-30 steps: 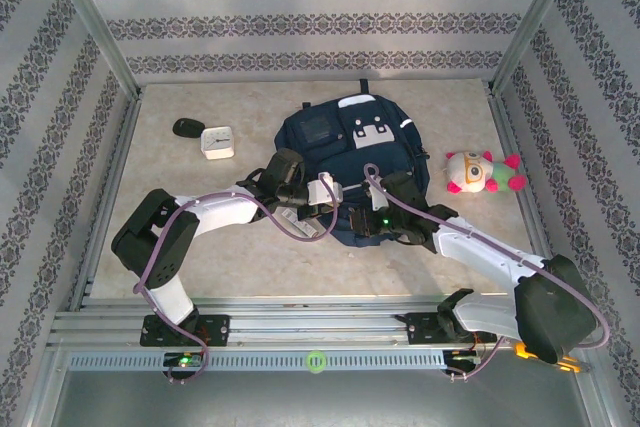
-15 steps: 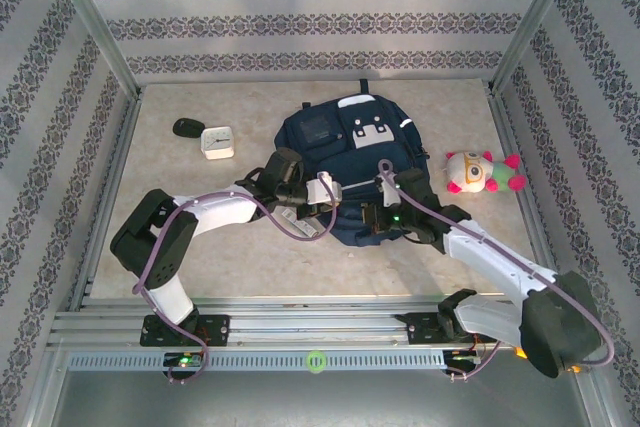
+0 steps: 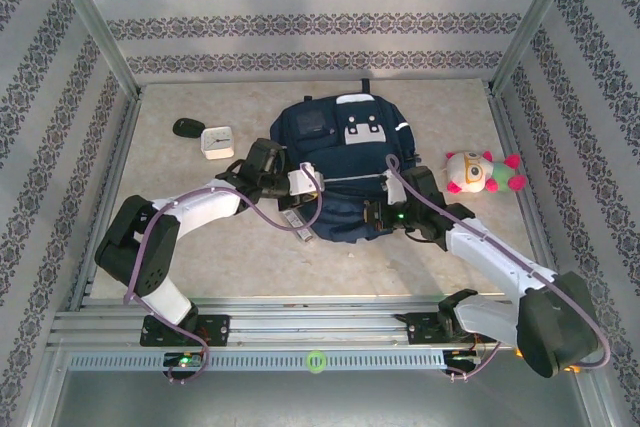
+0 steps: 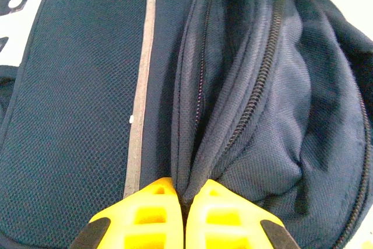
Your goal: Pack the student bag
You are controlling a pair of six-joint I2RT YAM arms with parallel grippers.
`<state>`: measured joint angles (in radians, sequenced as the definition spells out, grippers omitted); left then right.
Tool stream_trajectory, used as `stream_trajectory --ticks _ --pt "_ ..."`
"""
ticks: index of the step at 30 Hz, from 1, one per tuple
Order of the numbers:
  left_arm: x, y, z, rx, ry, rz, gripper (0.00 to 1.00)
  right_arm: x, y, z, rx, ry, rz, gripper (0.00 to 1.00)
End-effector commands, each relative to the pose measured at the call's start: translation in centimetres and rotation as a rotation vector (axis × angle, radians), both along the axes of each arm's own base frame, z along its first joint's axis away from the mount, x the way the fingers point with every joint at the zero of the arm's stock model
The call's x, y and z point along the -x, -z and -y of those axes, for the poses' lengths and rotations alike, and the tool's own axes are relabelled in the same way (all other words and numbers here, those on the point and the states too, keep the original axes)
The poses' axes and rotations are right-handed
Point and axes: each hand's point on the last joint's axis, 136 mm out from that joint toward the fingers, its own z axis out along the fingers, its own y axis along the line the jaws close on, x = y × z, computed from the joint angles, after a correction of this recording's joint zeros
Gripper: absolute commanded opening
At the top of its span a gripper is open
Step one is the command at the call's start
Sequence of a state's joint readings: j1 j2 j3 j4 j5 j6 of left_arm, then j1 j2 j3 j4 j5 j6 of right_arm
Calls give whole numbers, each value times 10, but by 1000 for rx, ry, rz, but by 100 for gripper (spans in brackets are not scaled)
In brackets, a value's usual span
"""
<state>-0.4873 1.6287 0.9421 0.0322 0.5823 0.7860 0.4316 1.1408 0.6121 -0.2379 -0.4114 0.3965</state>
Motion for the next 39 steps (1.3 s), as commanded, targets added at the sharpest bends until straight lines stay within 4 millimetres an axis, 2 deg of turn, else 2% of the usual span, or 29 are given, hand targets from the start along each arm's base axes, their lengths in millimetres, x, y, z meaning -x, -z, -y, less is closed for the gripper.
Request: stream_trajectory --ticks 1,5,8,11,13,15,18,22,25,29,33,35,39 --pt "-35 4 -32 -68 -170 14 2 -2 -6 -27 -53 -20 23 0" --pt "-43 0 -48 -56 -238 20 7 -5 -2 -51 -57 -49 24 0" --pt "-41 4 -65 -63 -291 11 15 -11 -2 -62 -57 -64 28 0" --pt "-36 0 -74 -63 -321 14 35 -16 -4 -67 -58 -77 37 0" --pt "-28 -13 -68 -18 -301 -7 53 -17 -7 -70 -58 -107 49 0" --pt "-18 -26 -59 16 -262 -26 65 -18 -9 -70 -55 -113 61 0" --pt "0 -39 -36 14 -164 4 70 -18 -9 -67 -47 -113 63 0" --pt "21 -38 0 -37 -14 28 71 -19 -7 -64 -44 -111 55 0" --pt "23 -25 20 -82 47 16 70 -19 -7 -63 -46 -113 57 0" --pt "15 -5 31 -122 72 17 66 -19 -9 -64 -51 -118 57 0" --pt "5 10 32 -150 49 27 48 -18 -10 -63 -50 -120 63 0" --pt "1 16 27 -185 27 37 33 -19 -12 -61 -52 -115 67 0" --pt "1 14 14 -164 11 32 8 -21 -10 -50 -48 -87 57 0"
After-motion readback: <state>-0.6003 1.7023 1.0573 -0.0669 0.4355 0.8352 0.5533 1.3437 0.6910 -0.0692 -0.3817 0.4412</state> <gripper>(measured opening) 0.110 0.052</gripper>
